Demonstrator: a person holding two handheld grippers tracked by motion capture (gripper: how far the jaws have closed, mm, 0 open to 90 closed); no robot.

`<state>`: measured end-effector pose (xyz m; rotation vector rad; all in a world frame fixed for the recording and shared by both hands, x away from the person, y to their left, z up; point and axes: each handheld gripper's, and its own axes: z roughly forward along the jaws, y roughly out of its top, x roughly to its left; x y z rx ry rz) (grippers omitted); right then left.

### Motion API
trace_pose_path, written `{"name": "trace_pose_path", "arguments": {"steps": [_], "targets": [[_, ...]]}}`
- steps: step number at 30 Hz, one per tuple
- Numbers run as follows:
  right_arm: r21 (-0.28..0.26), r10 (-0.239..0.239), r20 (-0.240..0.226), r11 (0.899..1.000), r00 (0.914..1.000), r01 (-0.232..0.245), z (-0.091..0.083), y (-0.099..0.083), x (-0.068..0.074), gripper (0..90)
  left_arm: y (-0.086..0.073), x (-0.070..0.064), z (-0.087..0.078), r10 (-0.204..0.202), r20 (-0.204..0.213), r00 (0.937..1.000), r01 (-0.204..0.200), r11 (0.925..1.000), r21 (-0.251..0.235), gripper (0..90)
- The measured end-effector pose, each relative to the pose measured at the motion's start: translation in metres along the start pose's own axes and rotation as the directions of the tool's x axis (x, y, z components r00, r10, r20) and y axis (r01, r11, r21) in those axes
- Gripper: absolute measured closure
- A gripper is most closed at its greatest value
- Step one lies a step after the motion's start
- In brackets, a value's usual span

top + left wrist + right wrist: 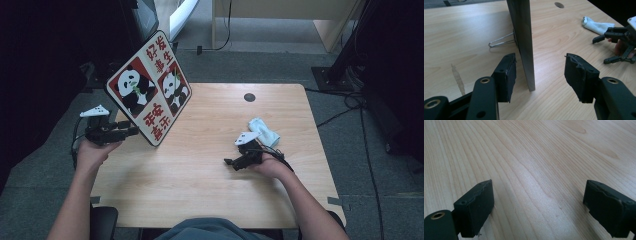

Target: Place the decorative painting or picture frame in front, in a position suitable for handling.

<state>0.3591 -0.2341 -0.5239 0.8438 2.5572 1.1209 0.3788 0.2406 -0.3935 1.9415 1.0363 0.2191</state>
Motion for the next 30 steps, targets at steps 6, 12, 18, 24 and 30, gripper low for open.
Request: {"name": "trace_pose_path", "arguments": {"steps": [6,12,18,24,30], "targets": [[0.0,-0.001,-0.001,1.0,1.0,0.001,0.0,0.0,0.0,9.7,0.017,0.005,-0.005,-0.01,-0.005,0.9999,0.01,0.9999,0.008,43.6],[-0.001,-0.002,-0.002,1.0,1.0,0.002,0.0,0.0,0.0,9.7,0.034,0.007,-0.008,-0.005,-0.018,0.9998,0.005,0.9999,0.01,44.0],[-0.002,-0.005,0.0,1.0,1.0,0.005,0.0,0.0,0.0,9.7,0.048,0.01,-0.009,-0.002,-0.025,0.9997,0.002,0.9998,0.019,44.5],[-0.003,-0.004,0.0,1.0,1.0,0.004,0.0,0.0,0.0,9.7,0.068,0.009,-0.015,0.02,-0.032,0.9993,-0.019,0.9998,0.011,44.7],[-0.002,-0.003,-0.001,1.0,1.0,0.003,0.0,0.0,0.0,9.7,0.09,0.012,-0.02,0.016,-0.033,0.9993,-0.016,0.9999,0.005,45.1]]}}
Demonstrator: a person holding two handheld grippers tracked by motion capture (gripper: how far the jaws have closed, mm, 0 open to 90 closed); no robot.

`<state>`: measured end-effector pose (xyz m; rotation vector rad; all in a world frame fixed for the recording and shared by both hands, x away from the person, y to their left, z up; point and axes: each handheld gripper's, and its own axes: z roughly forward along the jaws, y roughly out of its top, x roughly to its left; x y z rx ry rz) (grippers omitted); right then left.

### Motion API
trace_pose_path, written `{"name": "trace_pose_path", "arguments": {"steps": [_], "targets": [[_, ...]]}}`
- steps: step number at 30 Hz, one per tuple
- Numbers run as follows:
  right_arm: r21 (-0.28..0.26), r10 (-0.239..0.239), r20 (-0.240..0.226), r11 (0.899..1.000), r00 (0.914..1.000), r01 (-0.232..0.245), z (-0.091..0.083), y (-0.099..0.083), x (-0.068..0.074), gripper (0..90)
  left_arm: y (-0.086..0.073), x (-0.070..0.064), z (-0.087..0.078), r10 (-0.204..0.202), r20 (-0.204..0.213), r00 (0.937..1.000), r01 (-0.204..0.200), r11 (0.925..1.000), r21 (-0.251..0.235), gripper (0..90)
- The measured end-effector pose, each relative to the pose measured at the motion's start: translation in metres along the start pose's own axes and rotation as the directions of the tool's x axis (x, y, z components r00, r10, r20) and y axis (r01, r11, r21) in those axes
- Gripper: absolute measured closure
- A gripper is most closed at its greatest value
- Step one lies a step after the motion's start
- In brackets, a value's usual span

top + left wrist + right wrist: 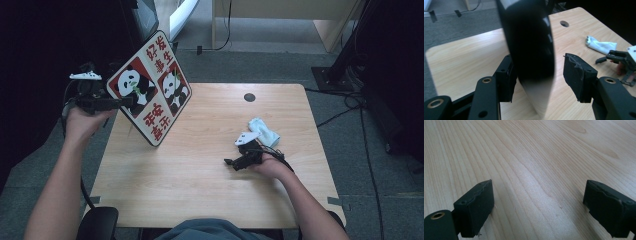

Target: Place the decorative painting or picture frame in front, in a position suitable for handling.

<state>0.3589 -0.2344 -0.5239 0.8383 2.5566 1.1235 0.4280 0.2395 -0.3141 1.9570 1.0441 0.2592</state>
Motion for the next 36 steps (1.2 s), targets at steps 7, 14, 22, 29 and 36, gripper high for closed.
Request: {"name": "trace_pose_path", "arguments": {"steps": [7,14,22,29,36], "targets": [[0.001,-0.002,0.0,1.0,1.0,0.002,0.0,0.0,0.0,9.7,0.024,0.0,0.001,0.027,-0.009,0.9996,-0.026,0.9991,0.035,47.9],[0.001,0.0,0.0,1.0,1.0,0.0,0.0,0.0,0.0,9.7,0.041,0.005,0.003,0.024,-0.013,0.9996,-0.023,0.9979,0.06,49.4],[0.001,0.0,0.0,1.0,1.0,0.0,0.0,0.0,0.0,9.7,0.066,0.011,0.007,0.022,-0.018,0.9996,-0.02,0.9962,0.084,49.1],[0.001,0.0,0.0,1.0,1.0,0.0,0.0,0.0,0.0,9.7,0.082,0.016,0.015,0.018,-0.031,0.9993,-0.014,0.9945,0.104,49.1],[0.001,0.0,0.0,1.0,1.0,0.0,0.0,0.0,0.0,9.7,0.097,0.018,0.026,0.037,-0.056,0.9977,-0.028,0.9875,0.155,51.4]]}}
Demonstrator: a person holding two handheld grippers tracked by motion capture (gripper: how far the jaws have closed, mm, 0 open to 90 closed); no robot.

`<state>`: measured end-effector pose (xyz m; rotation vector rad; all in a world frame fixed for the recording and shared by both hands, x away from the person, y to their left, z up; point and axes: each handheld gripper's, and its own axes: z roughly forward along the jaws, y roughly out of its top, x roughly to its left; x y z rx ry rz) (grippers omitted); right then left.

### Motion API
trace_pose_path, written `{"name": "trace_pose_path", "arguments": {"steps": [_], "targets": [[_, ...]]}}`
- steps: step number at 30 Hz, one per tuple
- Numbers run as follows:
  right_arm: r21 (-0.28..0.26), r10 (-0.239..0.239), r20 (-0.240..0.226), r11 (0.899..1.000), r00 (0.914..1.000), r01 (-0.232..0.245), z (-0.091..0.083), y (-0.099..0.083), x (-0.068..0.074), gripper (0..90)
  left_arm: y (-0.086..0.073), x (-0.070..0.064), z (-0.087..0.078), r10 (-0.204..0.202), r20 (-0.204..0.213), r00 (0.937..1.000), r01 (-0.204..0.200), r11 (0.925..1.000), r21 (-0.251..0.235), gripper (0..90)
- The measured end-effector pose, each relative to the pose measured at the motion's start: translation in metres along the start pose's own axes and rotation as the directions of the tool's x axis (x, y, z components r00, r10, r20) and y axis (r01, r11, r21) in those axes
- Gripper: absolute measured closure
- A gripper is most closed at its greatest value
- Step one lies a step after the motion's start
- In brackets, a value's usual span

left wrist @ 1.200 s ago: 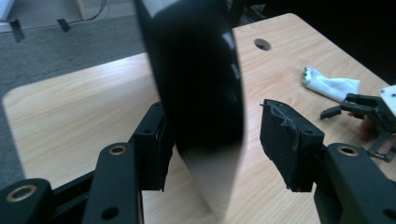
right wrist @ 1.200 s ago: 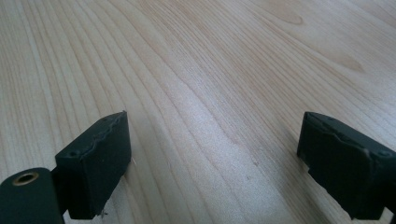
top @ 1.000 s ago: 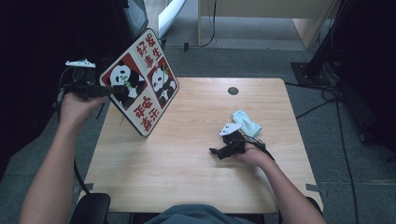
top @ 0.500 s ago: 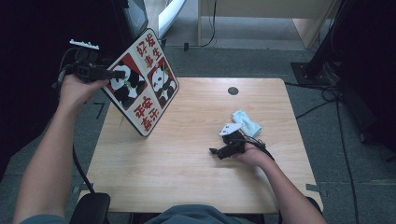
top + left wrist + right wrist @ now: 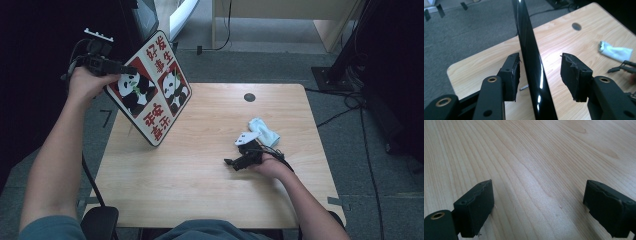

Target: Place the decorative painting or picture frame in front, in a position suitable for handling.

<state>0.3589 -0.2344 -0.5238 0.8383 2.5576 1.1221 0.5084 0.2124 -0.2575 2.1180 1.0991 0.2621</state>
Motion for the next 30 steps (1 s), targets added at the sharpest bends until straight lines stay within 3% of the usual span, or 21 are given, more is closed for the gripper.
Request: {"name": "trace_pose_path", "arguments": {"steps": [16,21,24,28,30], "targets": [[0.0,0.0,0.0,1.0,1.0,0.0,0.0,0.0,0.0,9.7,0.029,0.008,0.013,0.0,0.034,0.9994,-0.003,0.9952,0.098,61.6],[-0.001,-0.001,0.0,1.0,1.0,0.001,0.0,0.0,0.0,9.7,0.038,0.011,0.025,0.002,0.043,0.9991,-0.01,0.9823,0.187,67.1],[0.0,0.0,0.0,1.0,1.0,0.0,0.0,0.0,0.0,9.7,0.04,0.012,0.028,0.002,0.052,0.9986,-0.012,0.9793,0.202,69.9],[0.0,0.0,0.0,1.0,1.0,0.0,0.0,0.0,0.0,9.7,0.043,0.011,0.031,-0.008,0.033,0.9994,0.0,0.9687,0.248,74.4],[0.0,0.0,0.0,1.0,1.0,0.0,0.0,0.0,0.0,9.7,0.044,0.011,0.03,-0.031,0.041,0.9987,0.02,0.9659,0.258,76.8]]}}
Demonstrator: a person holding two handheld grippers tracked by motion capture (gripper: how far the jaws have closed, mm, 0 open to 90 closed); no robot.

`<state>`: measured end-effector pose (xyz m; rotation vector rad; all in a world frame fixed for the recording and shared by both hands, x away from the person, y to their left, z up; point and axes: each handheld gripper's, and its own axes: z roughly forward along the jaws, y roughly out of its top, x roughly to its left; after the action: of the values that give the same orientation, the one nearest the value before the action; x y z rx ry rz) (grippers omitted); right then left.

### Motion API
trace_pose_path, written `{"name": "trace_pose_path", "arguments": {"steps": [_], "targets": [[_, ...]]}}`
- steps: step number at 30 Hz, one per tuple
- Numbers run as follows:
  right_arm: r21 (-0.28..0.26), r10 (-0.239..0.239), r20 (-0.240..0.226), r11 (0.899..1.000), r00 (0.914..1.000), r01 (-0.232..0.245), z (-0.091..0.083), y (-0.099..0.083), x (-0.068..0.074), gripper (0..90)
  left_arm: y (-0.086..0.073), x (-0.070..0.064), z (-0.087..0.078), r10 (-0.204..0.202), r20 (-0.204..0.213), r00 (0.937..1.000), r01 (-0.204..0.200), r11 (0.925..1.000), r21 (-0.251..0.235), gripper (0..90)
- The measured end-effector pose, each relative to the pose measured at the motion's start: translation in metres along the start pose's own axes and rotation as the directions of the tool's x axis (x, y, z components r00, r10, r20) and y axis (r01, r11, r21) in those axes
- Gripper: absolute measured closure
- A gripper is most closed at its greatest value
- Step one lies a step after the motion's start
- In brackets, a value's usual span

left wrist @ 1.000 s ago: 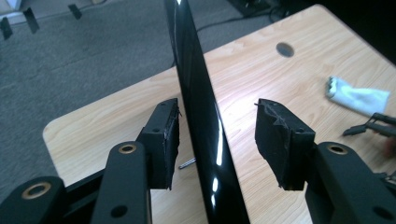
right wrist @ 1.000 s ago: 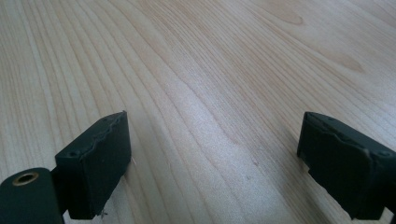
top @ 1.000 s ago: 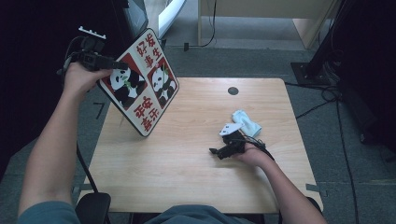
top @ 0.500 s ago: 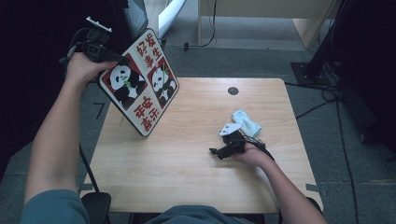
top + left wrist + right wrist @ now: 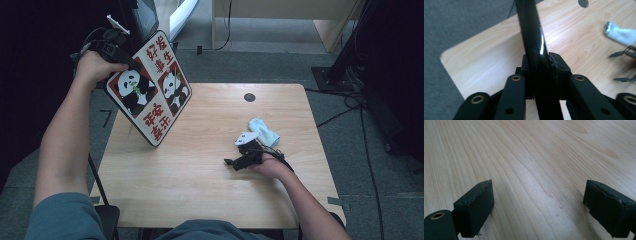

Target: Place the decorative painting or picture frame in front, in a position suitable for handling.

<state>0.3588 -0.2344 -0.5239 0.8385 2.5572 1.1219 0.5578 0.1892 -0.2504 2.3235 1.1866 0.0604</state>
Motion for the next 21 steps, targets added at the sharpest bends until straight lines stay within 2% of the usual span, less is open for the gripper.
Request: {"name": "trace_pose_path", "arguments": {"steps": [5,8,10,11,12,14,17,20,21], "targets": [[0.0,0.0,0.0,1.0,1.0,0.0,0.0,0.0,0.0,9.7,0.002,-0.007,-0.001,-0.021,-0.002,0.9998,0.021,0.9997,0.015,78.2],[0.0,-0.001,0.001,1.0,1.0,0.001,0.0,0.0,0.0,9.7,0.004,-0.014,-0.004,-0.017,-0.004,0.9998,0.017,0.9997,0.02,78.8],[0.001,-0.001,0.0,1.0,1.0,0.001,0.0,0.0,0.0,9.7,0.004,-0.017,-0.012,-0.042,0.024,0.9988,0.043,0.9989,-0.016,79.6],[0.0,-0.001,0.0,1.0,1.0,0.001,0.0,0.0,0.0,9.7,0.004,-0.021,-0.014,-0.027,0.031,0.9991,0.028,0.9995,-0.013,79.8],[0.0,-0.001,0.0,1.0,1.0,0.001,0.0,0.0,0.0,9.7,0.004,-0.027,-0.015,0.012,0.024,0.9996,-0.011,0.9999,-0.003,79.8],[0.001,-0.002,0.0,1.0,1.0,0.002,0.0,0.0,0.0,9.7,0.004,-0.038,-0.017,0.051,0.013,0.9986,-0.051,0.9986,0.011,79.8],[0.001,0.0,-0.001,1.0,1.0,0.0,0.0,0.0,0.0,9.7,0.002,-0.051,-0.021,0.068,0.019,0.9975,-0.068,0.9974,0.023,79.9],[0.001,-0.001,0.0,1.0,1.0,0.001,0.0,0.0,0.0,9.7,-0.004,-0.063,-0.026,0.093,0.045,0.9947,-0.093,0.9956,0.01,79.9],[0.001,-0.001,0.0,1.0,1.0,0.001,0.0,0.0,0.0,9.7,-0.008,-0.072,-0.029,0.11,0.062,0.992,-0.111,0.9939,0.0,79.9]]}}
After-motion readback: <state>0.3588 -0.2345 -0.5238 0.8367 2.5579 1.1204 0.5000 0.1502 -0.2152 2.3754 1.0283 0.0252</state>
